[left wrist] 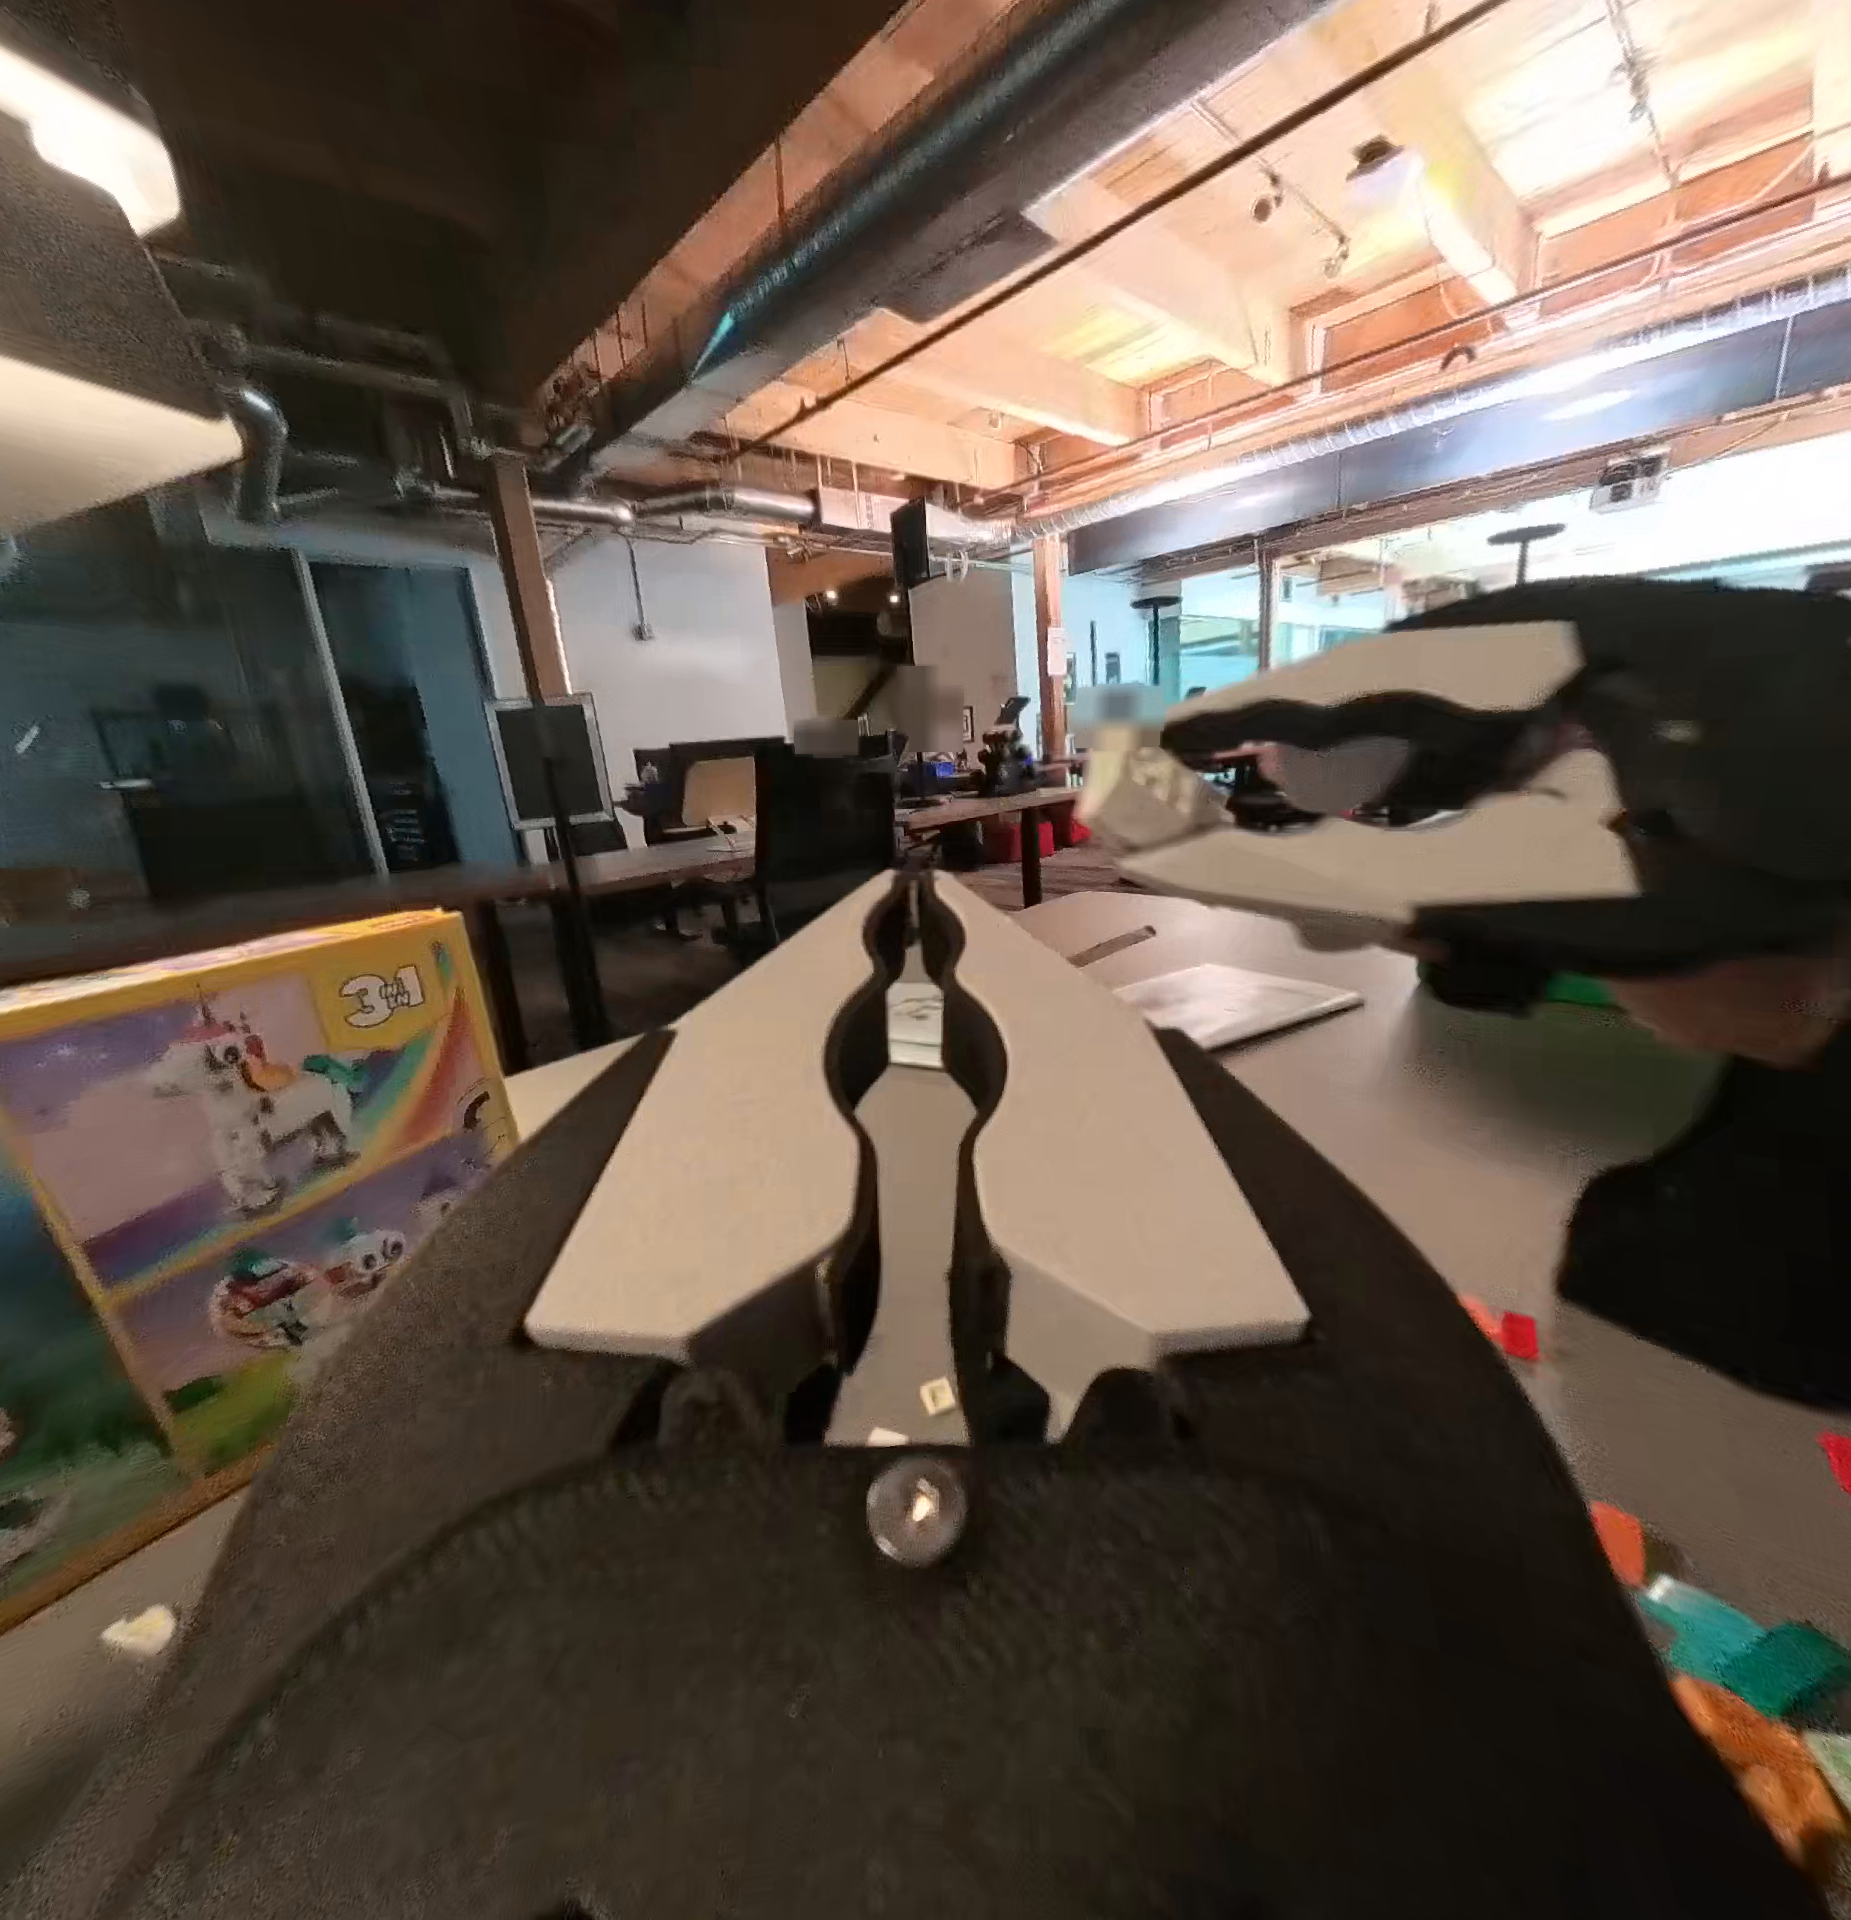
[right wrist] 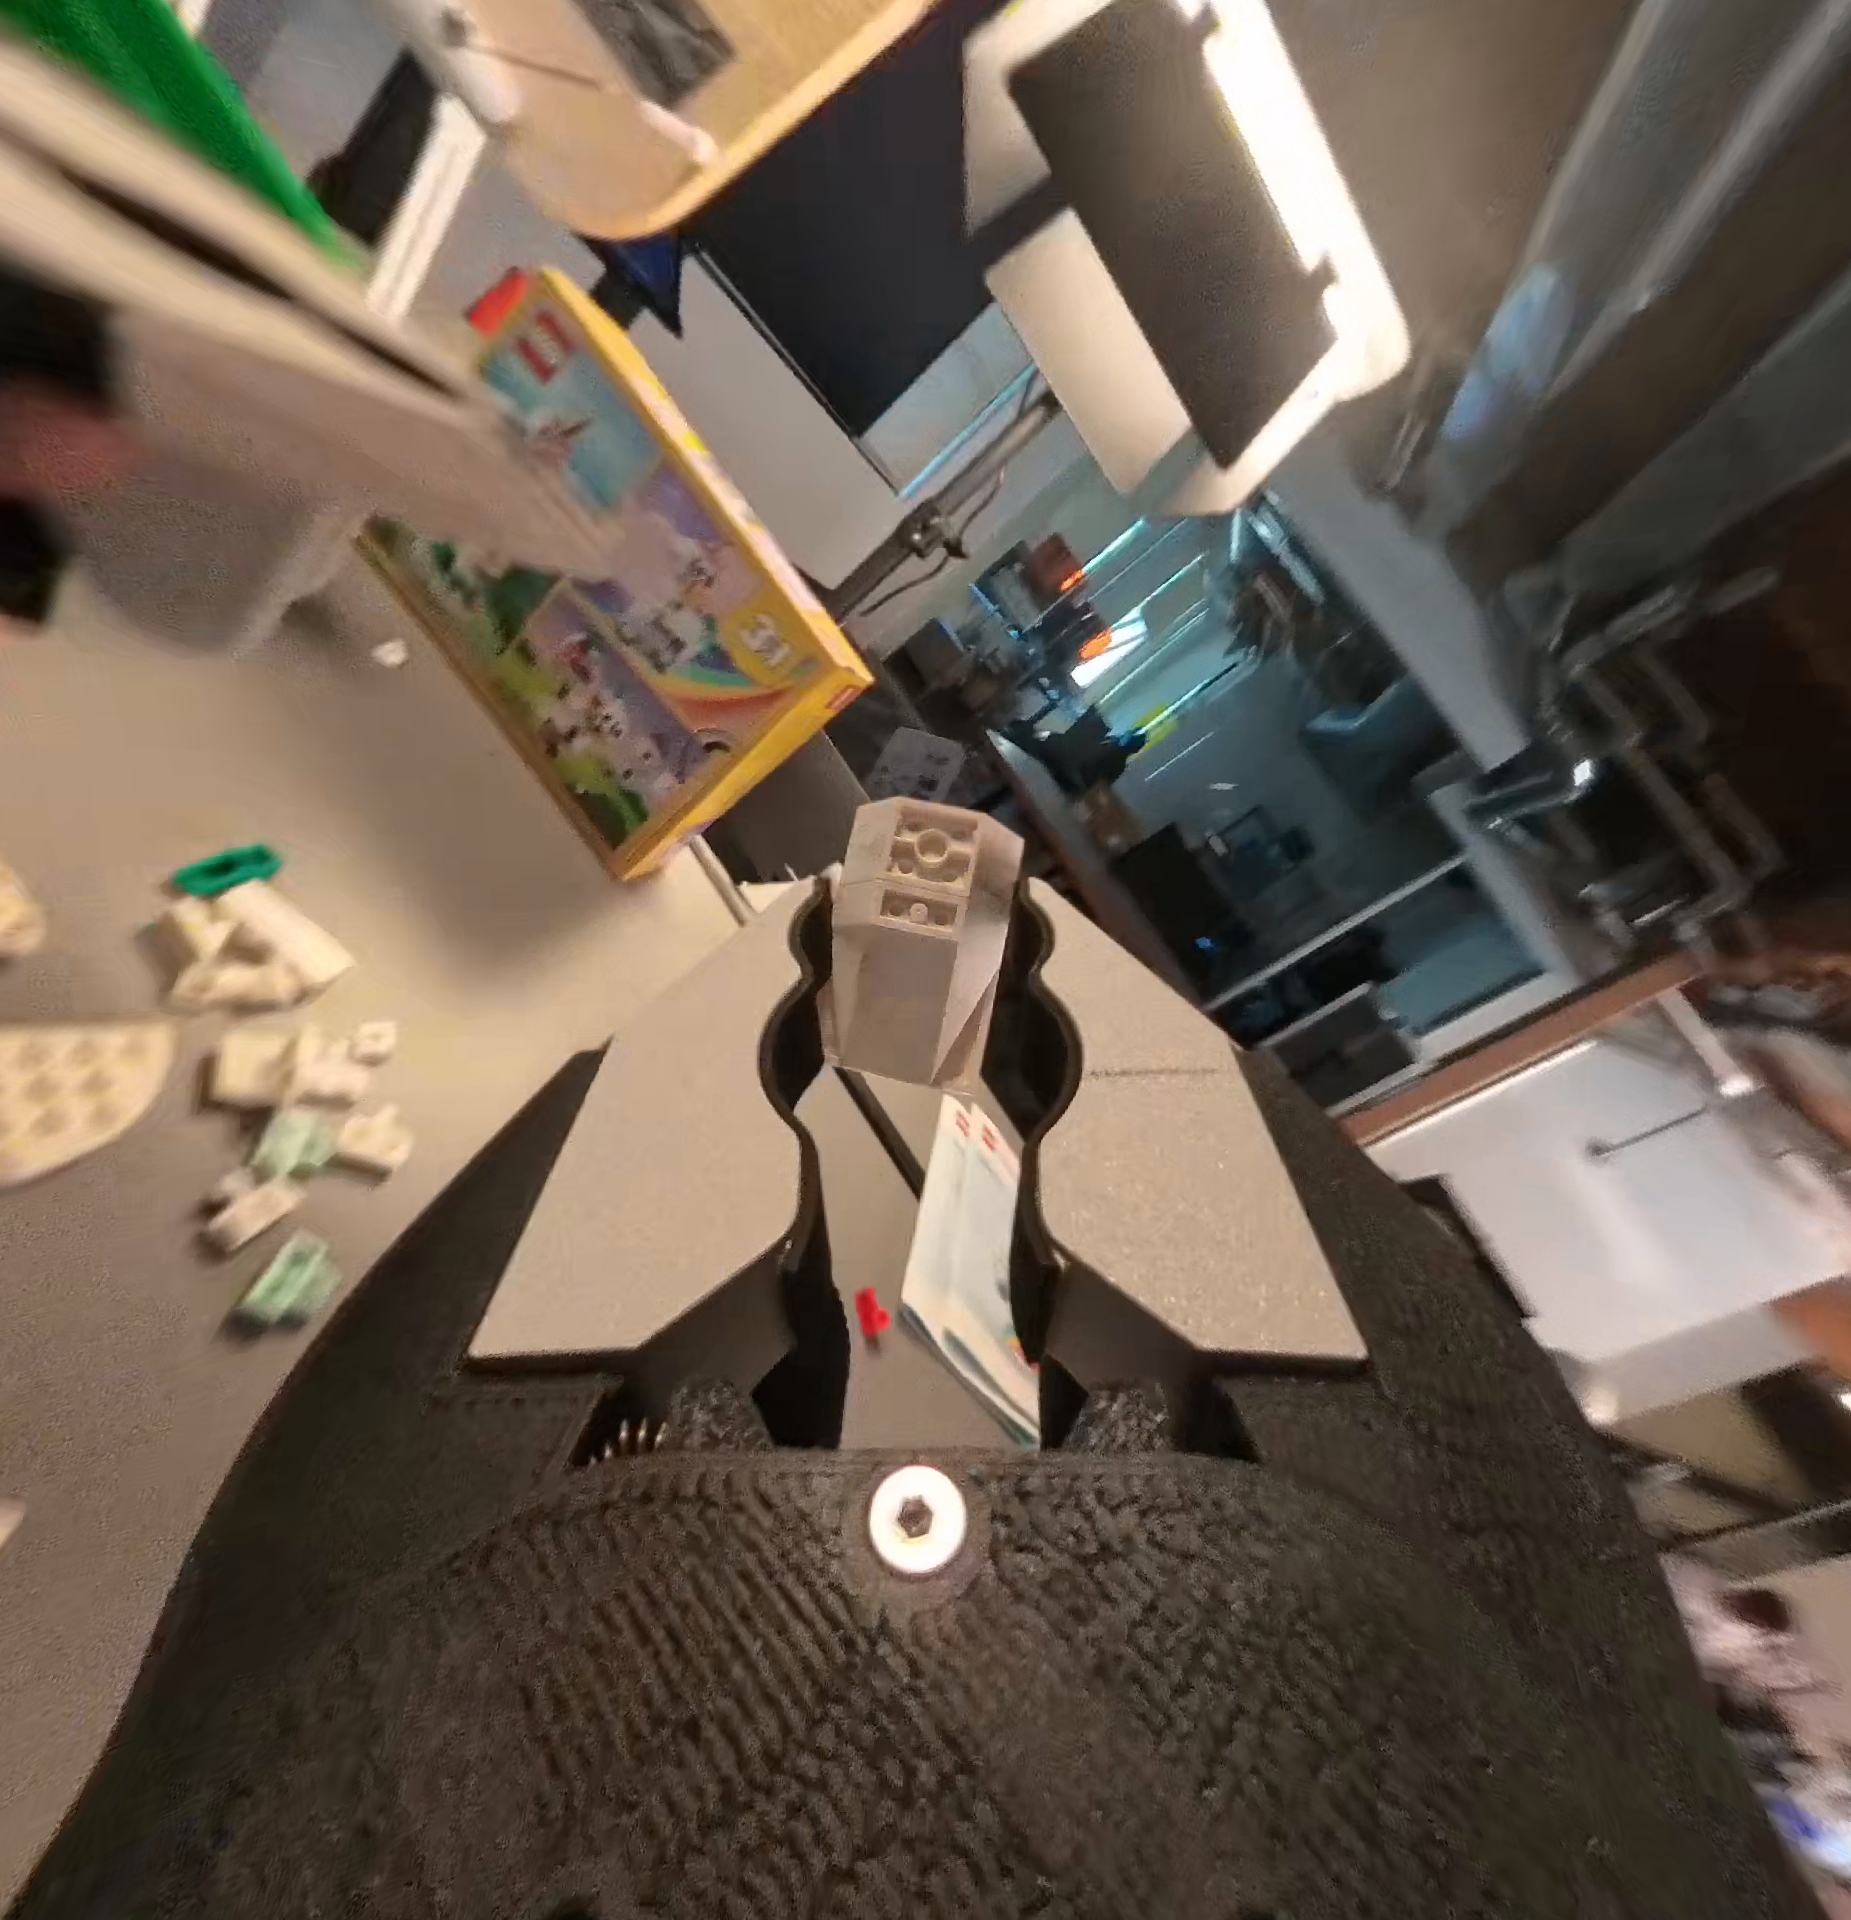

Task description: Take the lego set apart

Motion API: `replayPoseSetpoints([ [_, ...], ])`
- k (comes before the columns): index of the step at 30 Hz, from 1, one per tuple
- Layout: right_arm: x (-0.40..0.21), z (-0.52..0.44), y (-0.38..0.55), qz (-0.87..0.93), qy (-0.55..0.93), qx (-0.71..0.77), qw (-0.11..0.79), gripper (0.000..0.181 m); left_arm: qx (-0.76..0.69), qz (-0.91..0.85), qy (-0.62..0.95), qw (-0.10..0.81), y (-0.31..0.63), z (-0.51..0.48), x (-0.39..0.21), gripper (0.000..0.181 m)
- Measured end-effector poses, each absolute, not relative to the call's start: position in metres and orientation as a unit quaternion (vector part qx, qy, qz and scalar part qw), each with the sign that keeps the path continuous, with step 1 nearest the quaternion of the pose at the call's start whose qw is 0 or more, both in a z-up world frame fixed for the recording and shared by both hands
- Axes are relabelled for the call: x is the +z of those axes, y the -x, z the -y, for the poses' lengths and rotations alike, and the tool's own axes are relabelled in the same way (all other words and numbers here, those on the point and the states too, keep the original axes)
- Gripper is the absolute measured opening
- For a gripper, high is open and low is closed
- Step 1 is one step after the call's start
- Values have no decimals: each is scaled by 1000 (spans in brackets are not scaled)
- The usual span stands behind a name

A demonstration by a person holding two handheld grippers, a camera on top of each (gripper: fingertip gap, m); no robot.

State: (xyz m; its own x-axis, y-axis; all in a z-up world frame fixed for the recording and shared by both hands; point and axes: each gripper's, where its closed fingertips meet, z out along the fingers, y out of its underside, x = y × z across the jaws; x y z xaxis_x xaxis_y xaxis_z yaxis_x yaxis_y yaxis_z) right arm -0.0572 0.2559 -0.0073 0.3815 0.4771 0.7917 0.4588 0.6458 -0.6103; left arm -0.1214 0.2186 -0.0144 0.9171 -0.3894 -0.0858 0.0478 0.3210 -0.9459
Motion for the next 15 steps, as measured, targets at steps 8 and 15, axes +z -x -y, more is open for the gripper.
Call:
replayPoseSetpoints([
  [8, -50, -179, 43, 577, 335, -25, 744, 33, -206, -235, 573, 757, 83, -147, -22, 21],
  [15, -77, -167, 57, 625, 315, 1, 714, 33, -285, -281, 646, 650, 68, -147, -59, 31],
])
